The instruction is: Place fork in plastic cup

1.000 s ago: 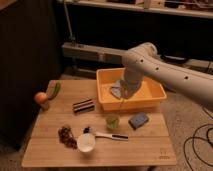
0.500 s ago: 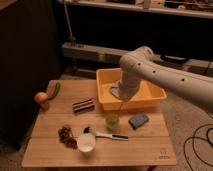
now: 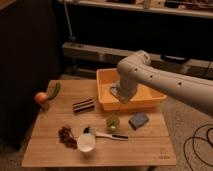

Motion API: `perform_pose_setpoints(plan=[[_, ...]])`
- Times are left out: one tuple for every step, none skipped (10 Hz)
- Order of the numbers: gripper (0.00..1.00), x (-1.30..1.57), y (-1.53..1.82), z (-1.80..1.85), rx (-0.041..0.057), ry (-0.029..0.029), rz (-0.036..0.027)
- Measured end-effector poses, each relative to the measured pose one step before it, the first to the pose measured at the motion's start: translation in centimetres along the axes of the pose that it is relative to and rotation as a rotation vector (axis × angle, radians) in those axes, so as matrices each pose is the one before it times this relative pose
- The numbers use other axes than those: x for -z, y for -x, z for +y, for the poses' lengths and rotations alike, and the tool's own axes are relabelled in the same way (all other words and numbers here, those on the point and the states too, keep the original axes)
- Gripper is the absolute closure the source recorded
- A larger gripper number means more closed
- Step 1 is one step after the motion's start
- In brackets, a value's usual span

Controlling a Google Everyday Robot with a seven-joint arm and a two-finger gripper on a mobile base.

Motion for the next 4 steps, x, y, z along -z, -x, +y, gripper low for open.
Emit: perform_pose_setpoints(plan=[[0.20, 0.116, 0.046, 0.025, 0.00237, -0.01284, 0.00977], [0.20, 0.176, 0.069, -0.168, 0.00258, -0.01813, 0.01225], [0.20, 0.081, -0.046, -0.049, -0.00229, -0.00479, 0.00328], [0.20, 0.056, -0.109, 0.122, -0.00349, 0.00011, 0.00179]])
